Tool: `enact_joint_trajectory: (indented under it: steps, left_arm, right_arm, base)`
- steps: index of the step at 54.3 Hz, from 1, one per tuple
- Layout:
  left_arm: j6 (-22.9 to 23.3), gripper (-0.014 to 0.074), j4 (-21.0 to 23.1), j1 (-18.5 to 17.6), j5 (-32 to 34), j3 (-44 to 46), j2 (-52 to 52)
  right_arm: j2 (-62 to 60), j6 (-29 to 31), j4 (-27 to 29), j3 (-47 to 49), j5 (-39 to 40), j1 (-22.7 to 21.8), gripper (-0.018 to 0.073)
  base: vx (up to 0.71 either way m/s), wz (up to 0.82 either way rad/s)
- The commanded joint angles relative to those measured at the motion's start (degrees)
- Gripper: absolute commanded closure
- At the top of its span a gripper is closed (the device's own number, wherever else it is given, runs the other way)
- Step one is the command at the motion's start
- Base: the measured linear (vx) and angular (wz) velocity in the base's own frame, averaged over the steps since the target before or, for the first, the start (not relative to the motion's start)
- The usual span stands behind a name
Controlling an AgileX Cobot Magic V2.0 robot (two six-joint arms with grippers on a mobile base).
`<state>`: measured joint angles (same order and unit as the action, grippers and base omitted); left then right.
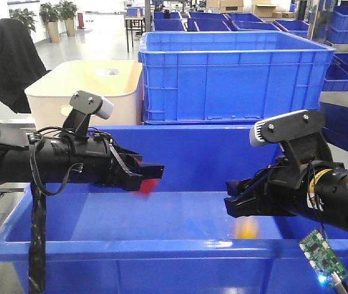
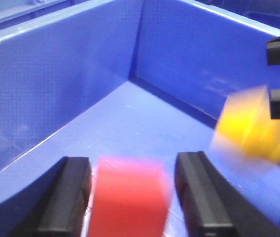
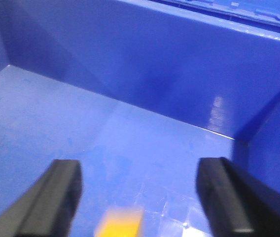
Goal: Pick red and yellow blocks into blue bin
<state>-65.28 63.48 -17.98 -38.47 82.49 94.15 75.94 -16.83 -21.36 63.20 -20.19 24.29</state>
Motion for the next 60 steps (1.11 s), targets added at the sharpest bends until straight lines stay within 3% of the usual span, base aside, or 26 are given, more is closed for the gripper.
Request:
enact_joint_trajectory:
  steps: [1, 8, 13, 16, 21, 24, 26, 37, 42, 46, 53, 60]
  left_arm:
    - [-0.3, 0.0063, 3.1, -0.2, 1.4, 2.0, -2.8]
    - [-0.2, 0.0063, 3.2, -0.2, 0.5, 2.0, -3.2]
    - [-0.2, 0.0105, 2.9, -0.2, 0.3, 2.0, -4.8]
    - [0.0, 0.0223, 1.6, -0.1, 0.6, 2.0, -7.7]
    - [2.3, 0.0454, -3.0, -0.1, 2.2, 2.0, -12.6]
    - [6.5, 0.0608, -9.8, -0.1, 3.0, 2.0, -16.5]
    - [9.3, 0.0606, -13.0, -0.1, 3.3, 2.0, -18.7]
    - [40.0, 0.0596, -44.6, -0.1, 0.5, -2.4, -30.9]
    - [49.2, 0.0596, -53.2, -0.1, 0.8, -12.1, -38.3]
    - [52.3, 0.0596, -53.4, -0.1, 3.5, -21.2, -44.9]
    - [52.8, 0.0596, -46.0, -0.1, 11.9, -37.8, -58.3]
    - [52.8, 0.0596, -44.6, -0.1, 15.4, -46.4, -67.2]
  right_arm:
    - [-2.1, 0.4, -0.7, 2.1, 4.1, -0.2, -0.0062]
    - [-3.2, 0.4, -0.7, 2.1, 3.8, -0.2, -0.005]
    - [-5.9, 0.4, -0.7, 2.1, 2.9, -0.2, 0.0015]
    - [-8.1, 0.3, -0.9, 2.1, 1.3, -0.2, 0.0078]
    - [-14.0, -0.8, -0.8, 2.1, -5.6, -0.2, 0.0325]
    - [-17.4, -0.8, -1.0, 2.1, -10.2, -0.2, 0.0482]
    - [-19.7, -0.9, -1.5, 2.1, -13.3, -0.2, 0.0577]
    - [-34.1, -0.8, -2.0, 1.3, -21.7, -0.2, 0.0573]
    - [-42.5, -0.8, -2.0, -4.4, -21.4, -0.2, 0.0571]
    - [-47.9, -0.8, -2.0, -10.4, -21.5, -0.2, 0.057]
    - [-55.6, -0.8, -1.9, -19.7, -18.9, -0.2, 0.057]
    - [-59.2, -0.8, -1.9, -24.4, -16.4, -0.2, 0.057]
  base:
    - [0.0, 0.0]
    - [0.0, 0.0]
    - [0.0, 0.0]
    - [0.0, 0.0]
    - [0.0, 0.0]
    - [0.0, 0.0]
    - [0.0, 0.0]
    - [0.0, 0.0]
    - [0.0, 0.0]
    - [0.0, 0.0]
    - [0.0, 0.0]
    - [0.0, 0.0]
